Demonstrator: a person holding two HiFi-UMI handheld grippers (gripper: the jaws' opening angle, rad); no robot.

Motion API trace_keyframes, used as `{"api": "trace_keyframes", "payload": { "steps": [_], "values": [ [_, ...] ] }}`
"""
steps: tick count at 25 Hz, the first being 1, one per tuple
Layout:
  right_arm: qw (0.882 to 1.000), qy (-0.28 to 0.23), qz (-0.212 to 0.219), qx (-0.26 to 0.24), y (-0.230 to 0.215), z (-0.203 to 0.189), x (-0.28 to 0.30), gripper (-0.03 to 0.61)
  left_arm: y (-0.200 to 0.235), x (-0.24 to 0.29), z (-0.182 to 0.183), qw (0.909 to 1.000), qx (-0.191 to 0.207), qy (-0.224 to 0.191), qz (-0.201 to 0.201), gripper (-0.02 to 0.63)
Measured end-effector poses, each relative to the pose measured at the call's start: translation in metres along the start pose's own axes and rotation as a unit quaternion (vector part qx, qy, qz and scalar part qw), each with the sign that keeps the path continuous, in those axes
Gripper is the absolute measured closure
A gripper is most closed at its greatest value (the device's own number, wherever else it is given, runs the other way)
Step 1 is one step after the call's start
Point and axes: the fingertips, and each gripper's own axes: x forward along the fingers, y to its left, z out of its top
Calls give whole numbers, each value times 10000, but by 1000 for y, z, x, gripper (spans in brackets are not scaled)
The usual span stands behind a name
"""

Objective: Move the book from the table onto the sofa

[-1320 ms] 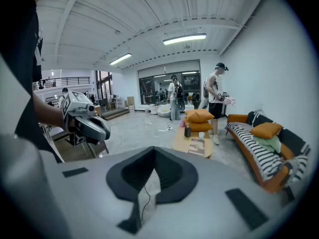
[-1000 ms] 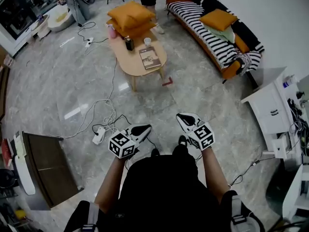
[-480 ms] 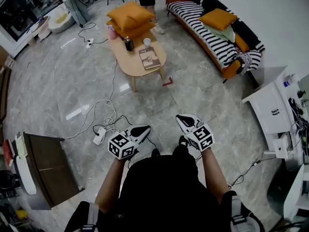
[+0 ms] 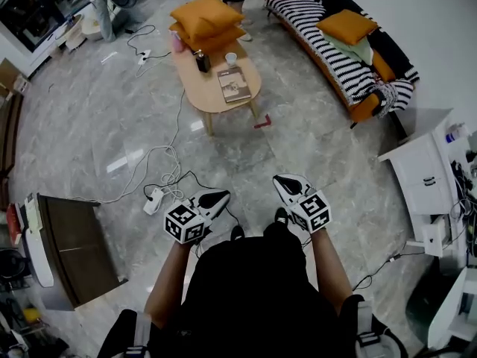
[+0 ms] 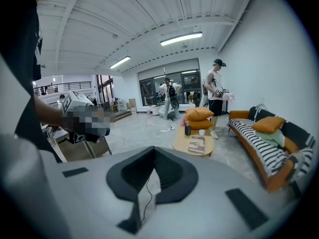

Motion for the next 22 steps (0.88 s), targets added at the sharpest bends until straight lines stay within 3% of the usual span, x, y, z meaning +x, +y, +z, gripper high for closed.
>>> {"api": "trace_keyframes", "payload": {
  "steps": [16, 22],
  "values": [
    [9933, 584, 978, -190, -126, -43, -33, 571, -15, 110, 47, 9933, -384, -197, 1075, 603],
    [9879, 898, 1219, -344, -148, -78, -40, 571, -32, 143, 49, 9926, -364, -17, 1158, 603]
  ]
}}
